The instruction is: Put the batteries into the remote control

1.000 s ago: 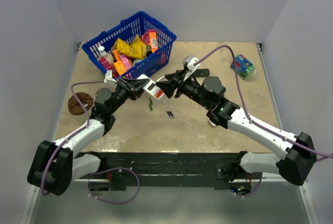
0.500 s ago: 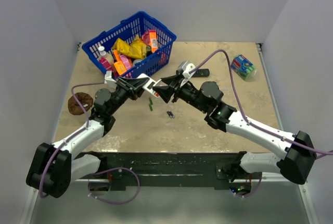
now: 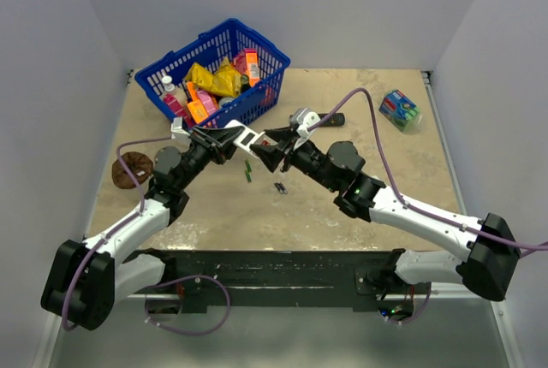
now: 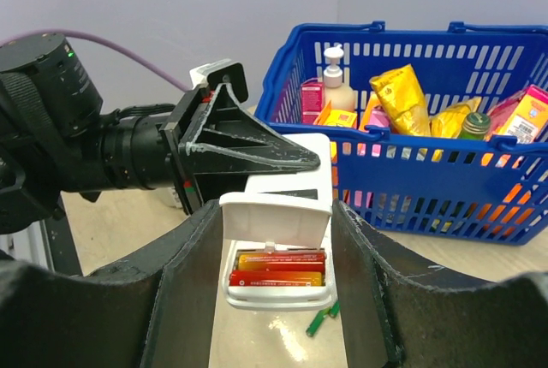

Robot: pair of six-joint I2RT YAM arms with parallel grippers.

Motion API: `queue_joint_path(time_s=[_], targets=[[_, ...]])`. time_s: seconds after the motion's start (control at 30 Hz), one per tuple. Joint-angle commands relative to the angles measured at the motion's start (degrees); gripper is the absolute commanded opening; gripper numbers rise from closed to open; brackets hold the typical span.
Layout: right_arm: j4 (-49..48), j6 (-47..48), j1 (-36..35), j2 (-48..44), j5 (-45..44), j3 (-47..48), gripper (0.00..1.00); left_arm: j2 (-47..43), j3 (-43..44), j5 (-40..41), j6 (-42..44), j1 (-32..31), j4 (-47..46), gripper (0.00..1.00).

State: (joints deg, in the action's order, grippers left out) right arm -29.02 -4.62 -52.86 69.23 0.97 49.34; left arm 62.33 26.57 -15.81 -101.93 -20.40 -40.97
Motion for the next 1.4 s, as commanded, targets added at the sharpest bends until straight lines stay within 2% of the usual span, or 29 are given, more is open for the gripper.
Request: queue_joint_path(time_s=[0.0,0.67,1.37], targets=[[-4.2,2.1,-0.2,-0.3,-3.4,0.0,0.28,-1.9,1.8,0.2,-2.5,-0.4,-1.3,0.0],[-5.9,3.0,-0.2,2.0,-2.9,0.0,0.28,-1.9,2.5,-0.4,-4.2,-0.5,-2.0,0.0],[-2.7,3.5,-0.3,-1.1,-1.7,-2.6,0.28,-3.1,1.9,1.8,-5.8,-0.5,-1.9,0.0]])
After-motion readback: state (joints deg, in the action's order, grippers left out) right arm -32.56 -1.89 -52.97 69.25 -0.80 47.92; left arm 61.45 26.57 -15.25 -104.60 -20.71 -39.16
